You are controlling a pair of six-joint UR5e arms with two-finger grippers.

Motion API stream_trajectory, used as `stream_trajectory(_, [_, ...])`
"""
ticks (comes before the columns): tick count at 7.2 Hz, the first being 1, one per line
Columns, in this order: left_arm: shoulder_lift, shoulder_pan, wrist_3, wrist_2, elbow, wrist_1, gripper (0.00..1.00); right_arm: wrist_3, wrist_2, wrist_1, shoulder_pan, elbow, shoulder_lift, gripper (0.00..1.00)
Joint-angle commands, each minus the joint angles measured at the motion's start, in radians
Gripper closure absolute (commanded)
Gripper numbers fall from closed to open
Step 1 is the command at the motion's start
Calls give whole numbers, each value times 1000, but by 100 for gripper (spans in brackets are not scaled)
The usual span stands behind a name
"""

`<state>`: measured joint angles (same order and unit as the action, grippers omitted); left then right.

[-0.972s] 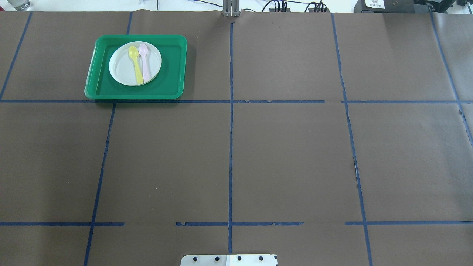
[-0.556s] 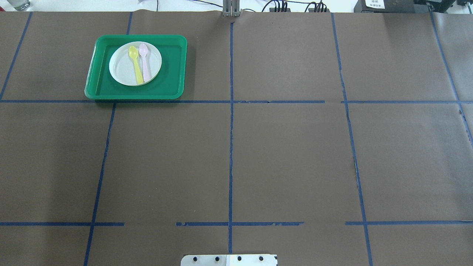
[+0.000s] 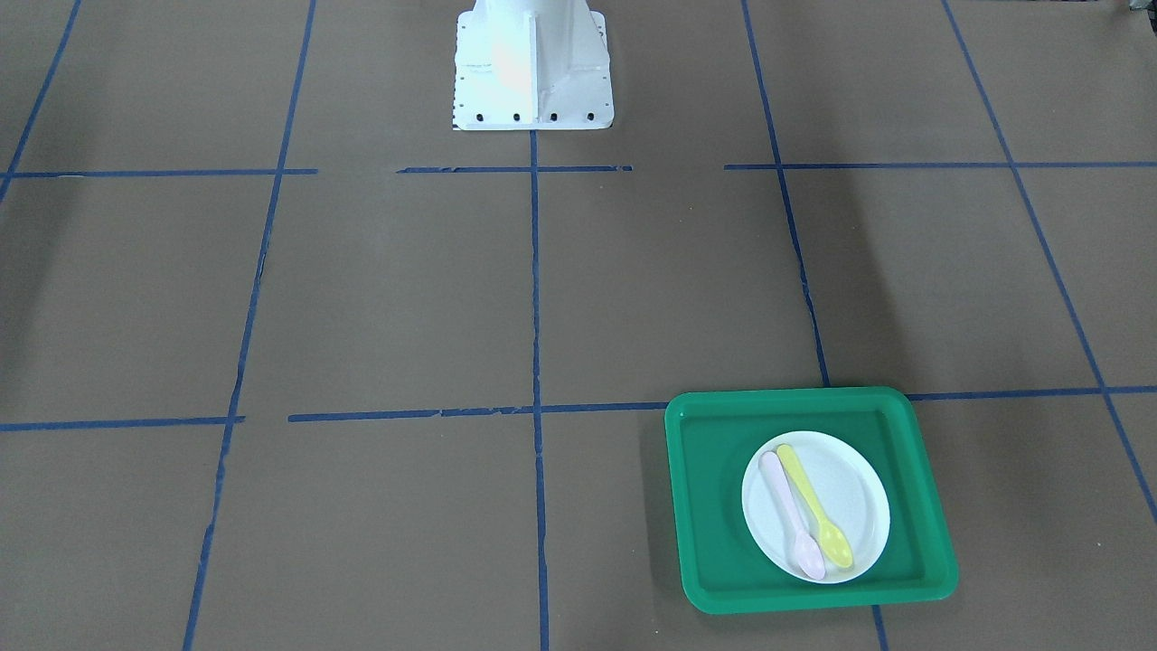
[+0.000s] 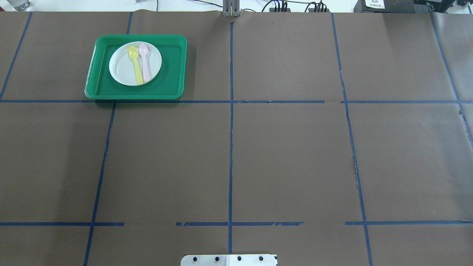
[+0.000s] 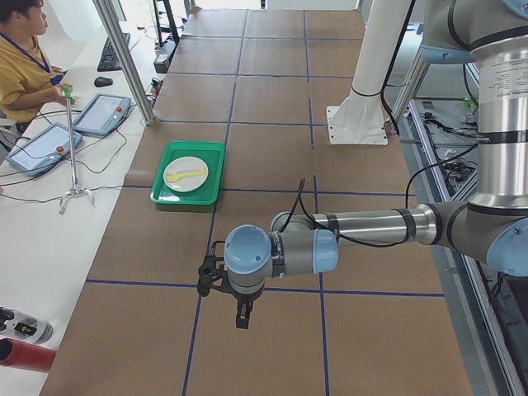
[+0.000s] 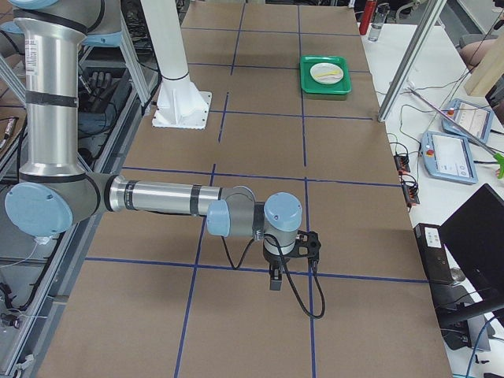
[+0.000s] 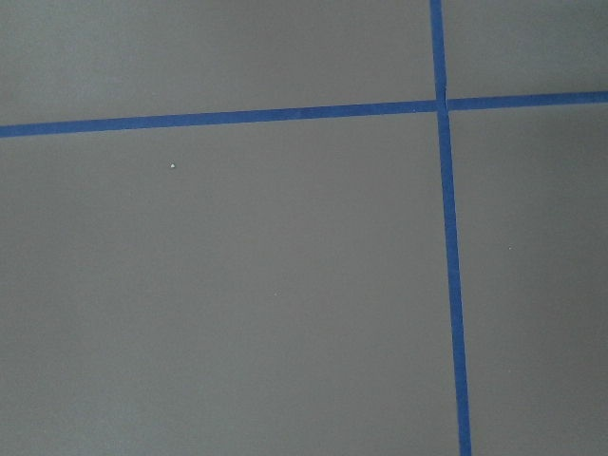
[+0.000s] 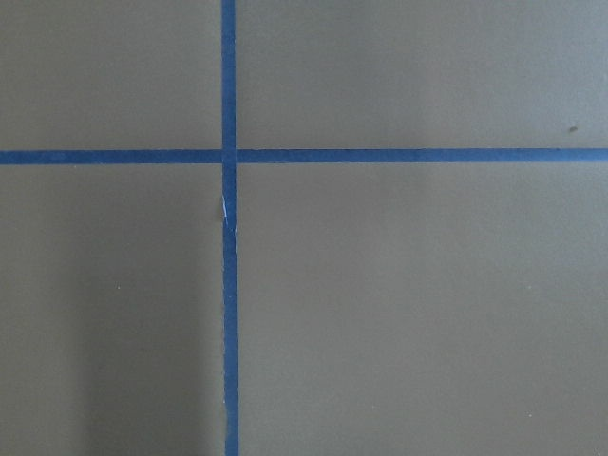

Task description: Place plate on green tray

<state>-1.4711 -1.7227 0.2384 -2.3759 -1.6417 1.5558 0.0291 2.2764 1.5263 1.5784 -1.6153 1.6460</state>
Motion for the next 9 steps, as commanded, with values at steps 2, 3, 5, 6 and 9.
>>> stream_trajectory(2, [-31,104,-7,-6,-15,4,0,0,0,0,0,0,0,0])
stream_trajectory(3, [-34,104,-7,-5,-15,1,0,0,0,0,0,0,0,0])
stream_trajectory(5, [-49,104,-2,-2,-23,-8,0,0,0,0,0,0,0,0])
stream_trajectory(6, [-49,107,-2,6,-20,-8,0,0,0,0,0,0,0,0])
stream_trajectory(9, [-52,106,1,4,-26,-6,0,0,0,0,0,0,0,0])
